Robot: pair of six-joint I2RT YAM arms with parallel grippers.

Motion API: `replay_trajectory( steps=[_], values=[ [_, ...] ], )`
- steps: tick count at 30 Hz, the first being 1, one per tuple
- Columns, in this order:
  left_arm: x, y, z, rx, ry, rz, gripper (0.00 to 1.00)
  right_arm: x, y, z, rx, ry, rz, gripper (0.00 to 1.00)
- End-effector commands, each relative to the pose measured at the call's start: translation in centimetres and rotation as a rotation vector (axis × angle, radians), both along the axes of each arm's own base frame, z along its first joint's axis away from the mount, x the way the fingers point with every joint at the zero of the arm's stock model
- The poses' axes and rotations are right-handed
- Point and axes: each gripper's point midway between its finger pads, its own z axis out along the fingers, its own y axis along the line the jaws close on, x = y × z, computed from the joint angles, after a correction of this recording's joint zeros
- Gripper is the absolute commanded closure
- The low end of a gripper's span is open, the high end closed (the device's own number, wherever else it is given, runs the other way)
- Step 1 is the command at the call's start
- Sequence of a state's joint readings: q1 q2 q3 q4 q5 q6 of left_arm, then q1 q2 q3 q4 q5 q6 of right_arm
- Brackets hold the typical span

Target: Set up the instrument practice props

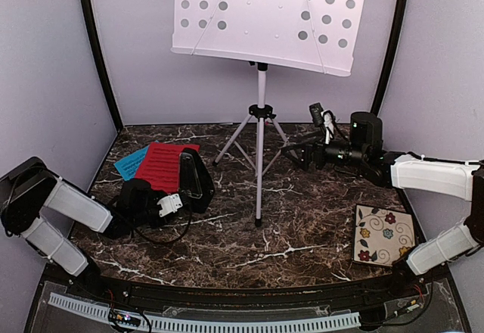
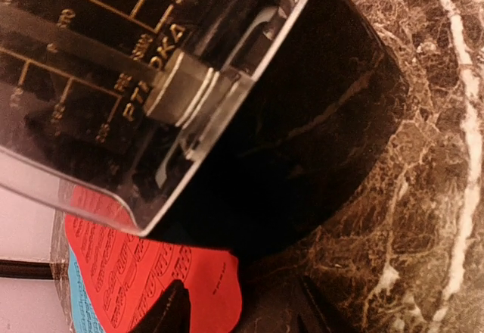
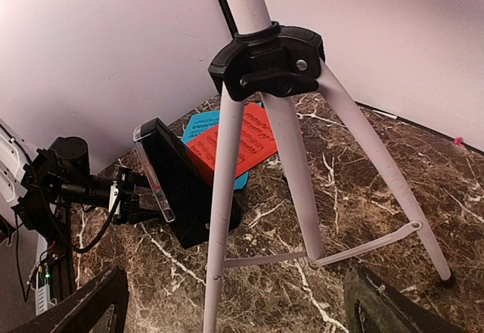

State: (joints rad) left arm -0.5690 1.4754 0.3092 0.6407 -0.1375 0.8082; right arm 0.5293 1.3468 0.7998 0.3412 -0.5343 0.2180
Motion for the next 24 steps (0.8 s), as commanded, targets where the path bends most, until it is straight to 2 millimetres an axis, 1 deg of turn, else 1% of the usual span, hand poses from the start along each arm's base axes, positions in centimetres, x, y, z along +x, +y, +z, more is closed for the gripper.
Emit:
replay_trajectory(
  steps=[1, 4, 8, 11, 12, 14, 15, 18, 24],
  values=[
    [1.7, -0.5, 0.4, -0.008, -0.066, 0.02, 0.54, 0.0, -0.3, 1.1, 0.003, -0.039, -0.009, 0.0],
    [1.9, -0.5, -0.2, 0.001, -0.069, 0.021, 0.59, 0.0, -0.5, 1.1, -0.005, -0.042, -0.018, 0.0],
    [2.1, -0.5, -0.2, 0.005, -0.073, 0.027, 0.71, -0.1, -0.9, 1.2, -0.012, -0.045, -0.028, 0.0],
    [2.3, -0.4, 0.4, 0.008, -0.079, 0.035, 0.85, -0.3, -1.1, 1.4, -0.012, -0.049, -0.031, 0.0],
    [2.3, -0.4, 0.8, 0.004, -0.084, 0.036, 0.92, -0.3, -1.1, 1.4, -0.012, -0.05, -0.032, 0.0],
    [2.3, -0.4, 2.1, -0.011, -0.093, 0.043, 0.99, -0.4, -1.1, 1.6, -0.008, -0.053, -0.028, 0.0],
    [2.3, -0.3, 2.9, -0.019, -0.1, 0.051, 1.0, -0.4, -1.1, 1.7, -0.007, -0.053, -0.027, 0.0],
    [2.4, 0.5, 5.6, -0.046, -0.131, 0.101, 1.0, -0.5, -1.1, 1.8, 0.004, -0.052, -0.025, 0.0],
    [1.8, 2.4, 12.3, -0.181, -0.233, 0.221, 1.0, -0.6, -0.9, 2.2, 0.011, -0.044, -0.016, 0.0]
  ],
)
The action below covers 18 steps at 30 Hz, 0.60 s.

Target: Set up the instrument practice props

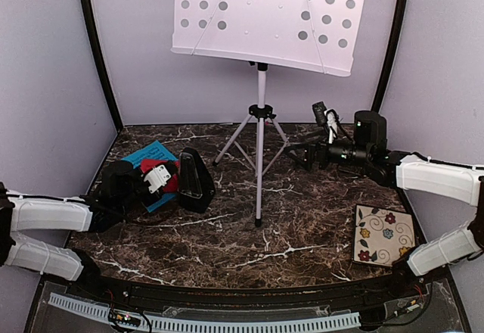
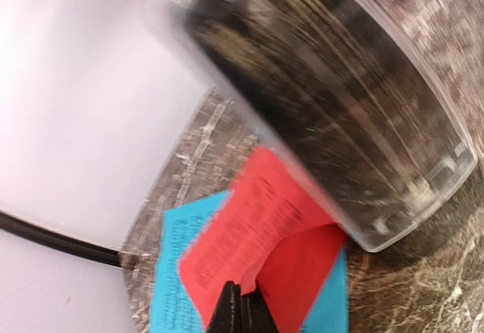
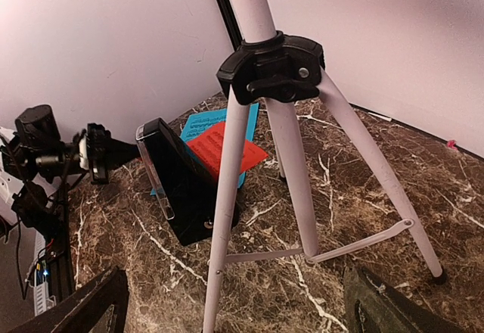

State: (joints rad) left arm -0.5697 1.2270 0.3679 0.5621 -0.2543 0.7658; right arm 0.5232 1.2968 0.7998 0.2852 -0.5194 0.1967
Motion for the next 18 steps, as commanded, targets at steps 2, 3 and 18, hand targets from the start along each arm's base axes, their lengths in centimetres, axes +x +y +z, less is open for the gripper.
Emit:
replay_trajectory(
  steps=[2, 3, 18],
  values=[
    [-0.4, 2.6, 5.3, -0.131, -0.053, 0.163, 1.0, -0.3, -0.2, 1.7, 0.03, -0.033, -0.001, 0.0],
    [-0.4, 3.0, 6.3, -0.158, -0.06, 0.193, 1.0, -0.3, -0.3, 1.7, 0.032, -0.033, -0.002, 0.0],
    [-0.3, 2.3, 13.0, -0.435, 0.051, 0.272, 1.0, -0.6, -0.1, 2.8, 0.041, -0.041, 0.007, 0.0]
  ],
)
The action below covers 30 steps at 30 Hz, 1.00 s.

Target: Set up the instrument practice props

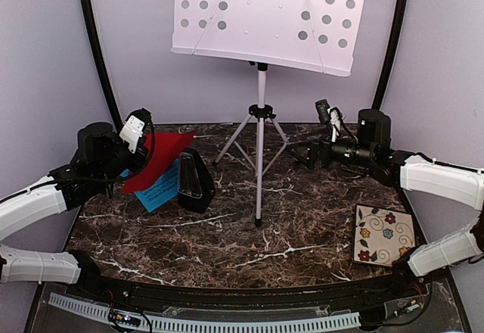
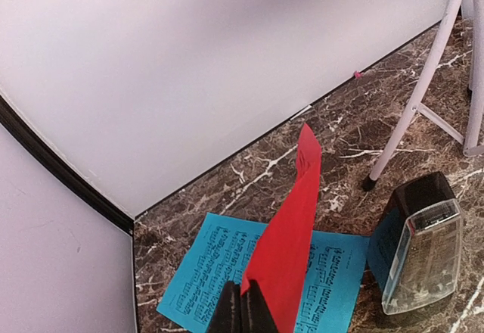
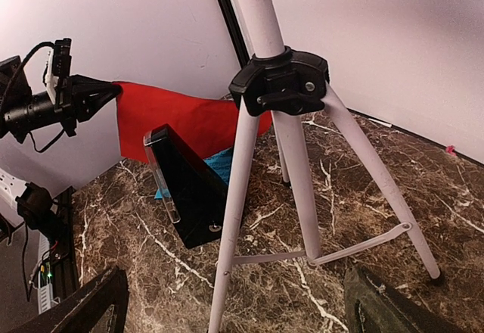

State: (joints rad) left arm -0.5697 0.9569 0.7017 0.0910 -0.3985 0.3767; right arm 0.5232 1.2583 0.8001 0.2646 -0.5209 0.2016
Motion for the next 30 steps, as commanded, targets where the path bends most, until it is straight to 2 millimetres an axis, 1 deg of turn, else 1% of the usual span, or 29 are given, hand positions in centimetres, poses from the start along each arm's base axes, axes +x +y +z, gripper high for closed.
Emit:
replay_trajectory(
  steps=[1, 3, 6, 9, 13, 16, 17, 19, 22, 23, 26, 30],
  values=[
    [-0.4, -0.4, -0.8, -0.072, 0.101, 0.002, 1.0, 0.0, 0.3, 1.9, 0.029, -0.034, 0.006, 0.0],
    [-0.5, -0.2, 0.8, -0.122, 0.104, 0.023, 1.0, 0.1, 0.3, 2.2, 0.027, -0.039, 0.002, 0.0],
    [-0.7, -0.3, 3.7, -0.216, 0.11, 0.033, 1.0, 0.2, 0.6, 2.6, 0.024, -0.044, -0.001, 0.0],
    [-1.2, -1.1, 7.0, -0.356, 0.132, 0.01, 1.0, 0.3, 1.0, 3.3, 0.021, -0.057, -0.006, 0.0],
    [-1.7, -1.8, 11.0, -0.573, 0.146, 0.006, 1.0, 0.2, 2.0, 4.5, 0.023, -0.083, -0.003, 0.0],
    [-2.6, -2.7, 14.0, -0.733, 0.141, -0.061, 1.0, -0.2, 2.8, 5.7, 0.026, -0.114, -0.01, 0.0],
    [-2.9, -2.8, 15.1, -0.799, 0.137, -0.076, 1.0, -0.3, 2.9, 6.1, 0.027, -0.126, -0.016, 0.0],
    [-3.3, -2.7, 16.6, -0.927, 0.14, -0.073, 1.0, -0.7, 3.3, 6.9, 0.022, -0.161, -0.031, 0.0],
    [-3.7, -2.7, 18.2, -1.091, 0.163, -0.069, 1.0, -1.4, 3.8, 8.2, 0.014, -0.242, -0.075, 0.0],
    [-3.8, -2.6, 18.4, -1.14, 0.174, -0.057, 1.0, -2.0, 4.3, 8.6, 0.012, -0.28, -0.077, 0.0],
    [-3.9, -2.1, 19.1, -1.292, 0.205, -0.012, 1.0, -3.0, 5.1, 9.5, 0.011, -0.363, -0.097, 0.0],
    [-4.0, -2.1, 19.9, -1.443, 0.246, 0.006, 1.0, -5.1, 7.0, 9.8, -0.001, -0.475, -0.071, 0.0]
  ],
)
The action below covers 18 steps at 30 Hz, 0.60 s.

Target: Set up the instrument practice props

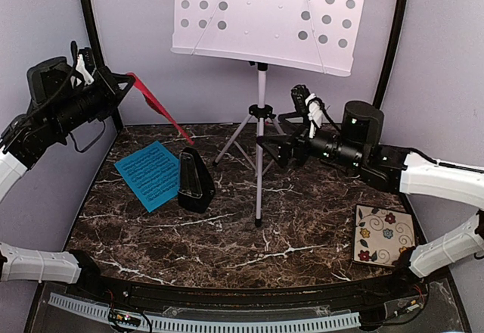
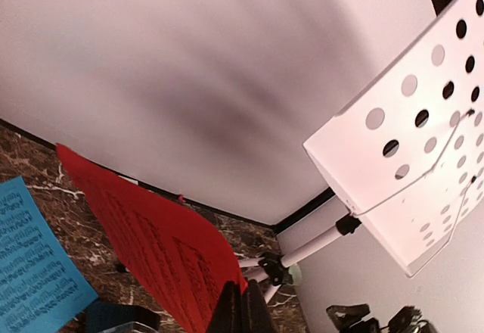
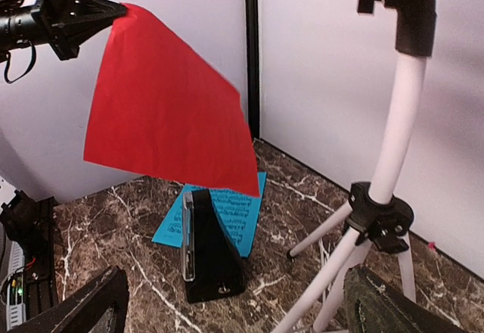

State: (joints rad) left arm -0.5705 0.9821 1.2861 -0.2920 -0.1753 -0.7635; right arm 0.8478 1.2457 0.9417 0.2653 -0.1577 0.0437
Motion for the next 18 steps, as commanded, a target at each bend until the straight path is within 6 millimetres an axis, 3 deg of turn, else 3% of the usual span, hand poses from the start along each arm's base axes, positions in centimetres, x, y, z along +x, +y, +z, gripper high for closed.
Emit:
replay_trajectory(
  steps=[1, 7, 18],
  values=[
    [-0.9, 0.5, 2.4, -0.279, 0.065, 0.013, 1.0, -1.5, 1.0, 2.7, 0.022, -0.21, -0.038, 0.0],
    [-1.1, -0.1, 3.8, -0.431, 0.097, -0.014, 1.0, -3.6, 5.5, 2.7, -0.022, -0.298, 0.007, 0.0],
    [-1.8, -0.8, 6.1, -0.533, 0.086, -0.084, 1.0, -3.6, 12.7, 5.7, 0.075, -0.387, 0.018, 0.0]
  ],
)
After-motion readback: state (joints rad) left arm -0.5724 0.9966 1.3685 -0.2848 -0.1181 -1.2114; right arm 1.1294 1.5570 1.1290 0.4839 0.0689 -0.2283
